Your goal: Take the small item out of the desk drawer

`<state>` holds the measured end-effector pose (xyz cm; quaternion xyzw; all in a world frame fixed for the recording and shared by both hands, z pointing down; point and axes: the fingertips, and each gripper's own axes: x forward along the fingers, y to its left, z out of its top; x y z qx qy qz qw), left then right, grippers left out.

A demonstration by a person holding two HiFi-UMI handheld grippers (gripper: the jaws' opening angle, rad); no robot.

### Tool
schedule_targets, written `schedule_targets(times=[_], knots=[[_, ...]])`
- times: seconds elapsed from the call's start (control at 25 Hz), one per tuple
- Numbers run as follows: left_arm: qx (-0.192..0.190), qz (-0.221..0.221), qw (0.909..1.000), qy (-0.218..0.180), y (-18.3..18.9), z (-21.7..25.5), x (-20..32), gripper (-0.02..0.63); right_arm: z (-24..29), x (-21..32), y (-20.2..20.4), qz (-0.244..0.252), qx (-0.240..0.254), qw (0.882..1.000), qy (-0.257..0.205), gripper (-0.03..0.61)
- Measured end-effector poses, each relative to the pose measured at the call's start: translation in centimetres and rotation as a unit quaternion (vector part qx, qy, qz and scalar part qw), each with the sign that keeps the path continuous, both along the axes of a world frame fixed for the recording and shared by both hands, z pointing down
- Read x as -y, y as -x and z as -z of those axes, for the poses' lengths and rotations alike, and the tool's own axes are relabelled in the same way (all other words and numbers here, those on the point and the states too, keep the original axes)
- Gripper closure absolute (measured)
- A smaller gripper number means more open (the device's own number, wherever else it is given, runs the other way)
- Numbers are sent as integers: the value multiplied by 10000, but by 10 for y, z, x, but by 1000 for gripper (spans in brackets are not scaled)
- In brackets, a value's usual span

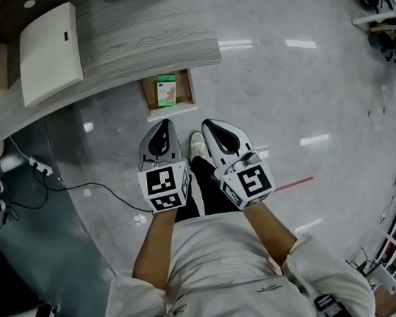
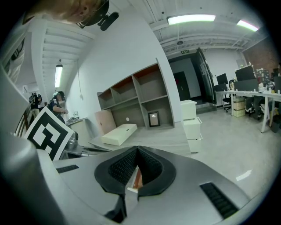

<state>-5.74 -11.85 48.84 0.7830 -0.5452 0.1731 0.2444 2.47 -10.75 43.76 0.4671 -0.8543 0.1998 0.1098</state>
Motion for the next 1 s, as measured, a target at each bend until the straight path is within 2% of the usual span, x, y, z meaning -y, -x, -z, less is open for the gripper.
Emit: schedule_targets(times=[0.28,1.0], knots=[[-37,147,9997,207,1,-42,6,598,-33,0,-5,22,26,10000,87,548],[26,196,9983,554,-1,-132,37,595,-108,18,-3,5,76,9991,409,548]])
